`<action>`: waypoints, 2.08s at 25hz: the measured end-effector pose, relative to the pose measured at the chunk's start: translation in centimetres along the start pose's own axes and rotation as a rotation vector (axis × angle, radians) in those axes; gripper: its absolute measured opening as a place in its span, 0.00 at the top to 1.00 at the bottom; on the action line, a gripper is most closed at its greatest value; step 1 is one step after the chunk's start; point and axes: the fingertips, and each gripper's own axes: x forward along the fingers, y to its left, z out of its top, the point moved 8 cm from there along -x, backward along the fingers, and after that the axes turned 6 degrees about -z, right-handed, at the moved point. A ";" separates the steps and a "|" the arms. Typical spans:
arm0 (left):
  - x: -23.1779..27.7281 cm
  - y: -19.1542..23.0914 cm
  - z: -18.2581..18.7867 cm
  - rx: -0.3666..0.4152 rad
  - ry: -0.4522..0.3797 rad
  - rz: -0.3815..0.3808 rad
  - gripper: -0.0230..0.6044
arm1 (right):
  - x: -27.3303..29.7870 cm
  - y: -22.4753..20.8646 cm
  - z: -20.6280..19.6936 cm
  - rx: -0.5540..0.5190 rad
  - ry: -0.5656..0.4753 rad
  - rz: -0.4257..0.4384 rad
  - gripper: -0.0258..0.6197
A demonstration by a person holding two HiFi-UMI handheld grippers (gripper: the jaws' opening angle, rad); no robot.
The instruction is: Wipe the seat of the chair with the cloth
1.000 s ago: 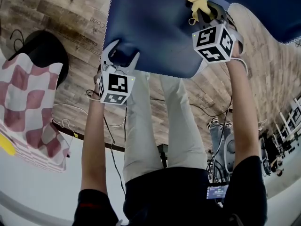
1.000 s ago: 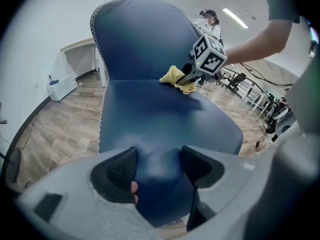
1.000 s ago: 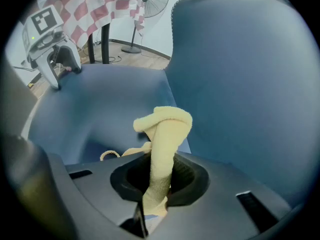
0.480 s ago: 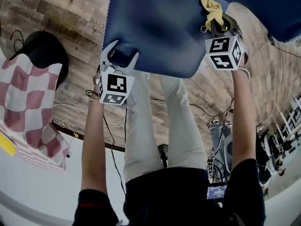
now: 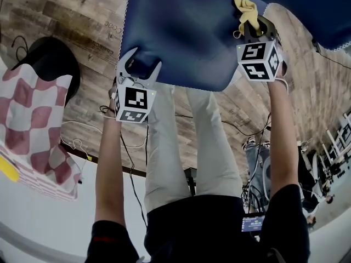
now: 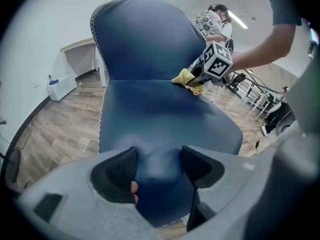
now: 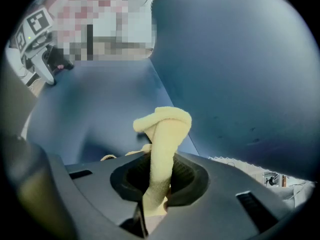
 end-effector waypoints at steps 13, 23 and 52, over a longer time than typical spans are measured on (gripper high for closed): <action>-0.1 0.0 -0.1 -0.001 -0.006 -0.001 0.50 | 0.0 1.0 2.2 0.005 -0.047 0.007 0.88; -0.4 0.0 -0.2 -0.001 -0.020 -0.005 0.50 | 0.1 2.9 7.1 -0.019 -0.128 0.050 0.88; -0.3 0.0 -0.4 0.000 -0.034 -0.002 0.50 | 0.6 7.6 15.7 -0.049 -0.247 0.117 0.88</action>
